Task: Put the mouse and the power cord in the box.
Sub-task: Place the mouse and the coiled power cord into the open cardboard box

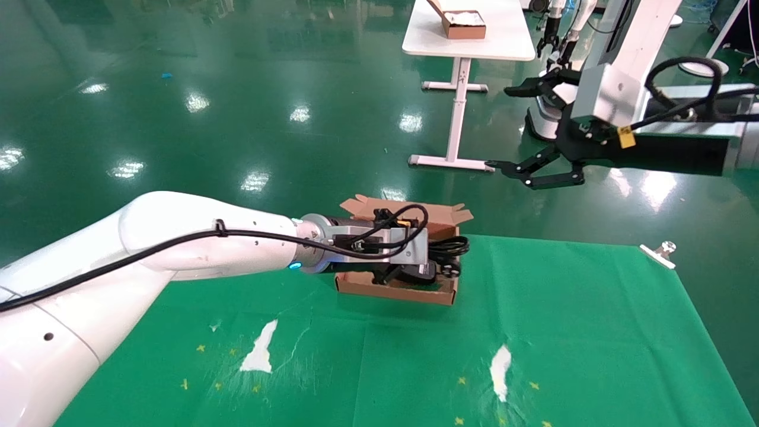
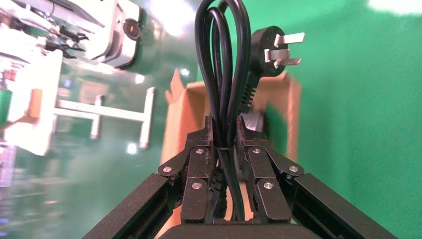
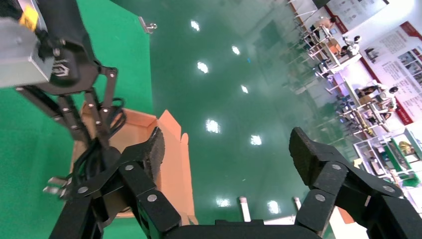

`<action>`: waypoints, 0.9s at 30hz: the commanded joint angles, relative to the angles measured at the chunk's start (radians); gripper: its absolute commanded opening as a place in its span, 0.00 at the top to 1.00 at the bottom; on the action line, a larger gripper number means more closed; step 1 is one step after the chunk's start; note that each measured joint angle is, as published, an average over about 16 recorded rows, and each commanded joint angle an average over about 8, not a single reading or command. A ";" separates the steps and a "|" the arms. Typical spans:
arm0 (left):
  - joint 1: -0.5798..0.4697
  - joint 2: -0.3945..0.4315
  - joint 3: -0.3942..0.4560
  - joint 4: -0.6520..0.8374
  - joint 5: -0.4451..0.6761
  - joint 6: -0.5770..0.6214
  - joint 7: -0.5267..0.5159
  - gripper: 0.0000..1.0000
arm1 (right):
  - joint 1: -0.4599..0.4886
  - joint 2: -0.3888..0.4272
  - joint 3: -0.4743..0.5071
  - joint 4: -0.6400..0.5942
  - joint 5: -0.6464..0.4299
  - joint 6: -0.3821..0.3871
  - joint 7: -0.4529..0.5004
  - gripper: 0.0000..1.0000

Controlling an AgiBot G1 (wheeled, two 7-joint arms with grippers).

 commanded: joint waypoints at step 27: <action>0.022 -0.066 0.134 -0.123 -0.090 -0.143 -0.164 0.00 | -0.030 0.055 -0.011 0.163 -0.009 -0.014 0.139 0.00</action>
